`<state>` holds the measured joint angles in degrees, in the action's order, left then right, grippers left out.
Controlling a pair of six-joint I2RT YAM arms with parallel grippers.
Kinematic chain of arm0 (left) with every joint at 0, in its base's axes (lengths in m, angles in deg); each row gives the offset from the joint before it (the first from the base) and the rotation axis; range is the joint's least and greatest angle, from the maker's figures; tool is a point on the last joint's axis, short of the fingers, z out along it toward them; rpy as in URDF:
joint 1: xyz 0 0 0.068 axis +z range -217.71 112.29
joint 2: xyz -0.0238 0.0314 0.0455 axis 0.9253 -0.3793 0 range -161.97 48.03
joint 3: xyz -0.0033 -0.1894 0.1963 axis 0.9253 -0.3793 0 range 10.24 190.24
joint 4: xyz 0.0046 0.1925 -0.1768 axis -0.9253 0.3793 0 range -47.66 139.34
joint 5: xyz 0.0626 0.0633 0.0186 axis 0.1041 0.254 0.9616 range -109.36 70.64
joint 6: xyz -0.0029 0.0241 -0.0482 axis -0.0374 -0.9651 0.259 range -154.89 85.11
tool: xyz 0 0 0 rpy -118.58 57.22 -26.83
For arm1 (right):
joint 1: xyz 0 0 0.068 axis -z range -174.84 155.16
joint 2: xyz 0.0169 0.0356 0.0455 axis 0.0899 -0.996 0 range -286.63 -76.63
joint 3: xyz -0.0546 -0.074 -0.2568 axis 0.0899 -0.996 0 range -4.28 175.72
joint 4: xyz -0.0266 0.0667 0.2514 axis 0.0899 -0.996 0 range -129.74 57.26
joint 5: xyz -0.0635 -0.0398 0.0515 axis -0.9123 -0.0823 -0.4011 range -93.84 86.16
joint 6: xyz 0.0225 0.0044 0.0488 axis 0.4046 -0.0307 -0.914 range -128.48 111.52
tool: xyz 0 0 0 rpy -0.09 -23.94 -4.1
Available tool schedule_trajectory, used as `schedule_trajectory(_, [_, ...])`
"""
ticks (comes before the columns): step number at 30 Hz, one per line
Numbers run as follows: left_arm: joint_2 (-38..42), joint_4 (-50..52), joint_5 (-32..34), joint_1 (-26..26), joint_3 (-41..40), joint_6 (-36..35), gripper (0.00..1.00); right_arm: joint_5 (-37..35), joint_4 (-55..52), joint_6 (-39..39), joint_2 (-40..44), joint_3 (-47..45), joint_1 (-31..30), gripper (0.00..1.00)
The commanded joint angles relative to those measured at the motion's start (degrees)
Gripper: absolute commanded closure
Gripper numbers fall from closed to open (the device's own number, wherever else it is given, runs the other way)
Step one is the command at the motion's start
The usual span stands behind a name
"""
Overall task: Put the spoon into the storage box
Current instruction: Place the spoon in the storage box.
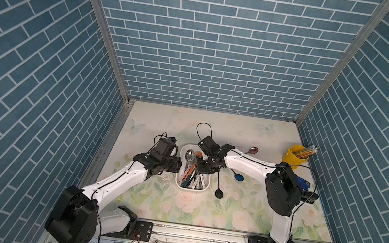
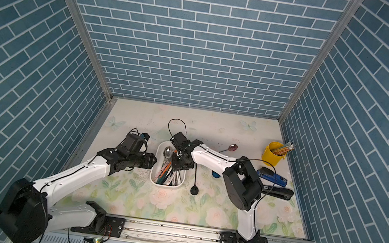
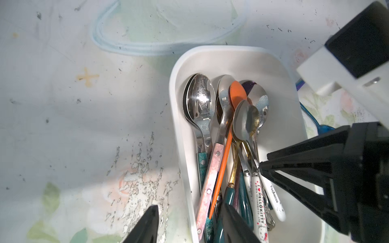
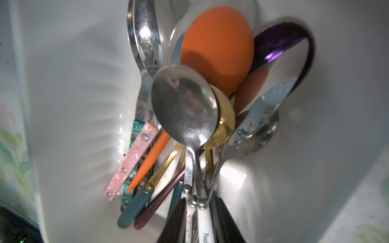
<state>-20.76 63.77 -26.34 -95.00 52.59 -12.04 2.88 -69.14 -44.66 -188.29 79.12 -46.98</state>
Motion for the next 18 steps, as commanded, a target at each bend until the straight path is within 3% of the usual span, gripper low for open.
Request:
schedule_trajectory(1, [0.1,2.0,2.2,-0.2,1.6,-2.4,0.45,-4.3,-3.6,0.6,0.6,3.7,-0.4,0.71])
schedule_trajectory(11, [-3.8,1.9,2.5,-0.2,5.7,-5.5,0.44,-9.1,-5.2,0.1,8.0,4.4,3.9,0.67])
schedule_trajectory(18, [-4.6,1.2,2.9,-0.2,6.3,-6.6,0.43,-12.7,-0.6,0.1,12.2,-6.7,17.0,0.64])
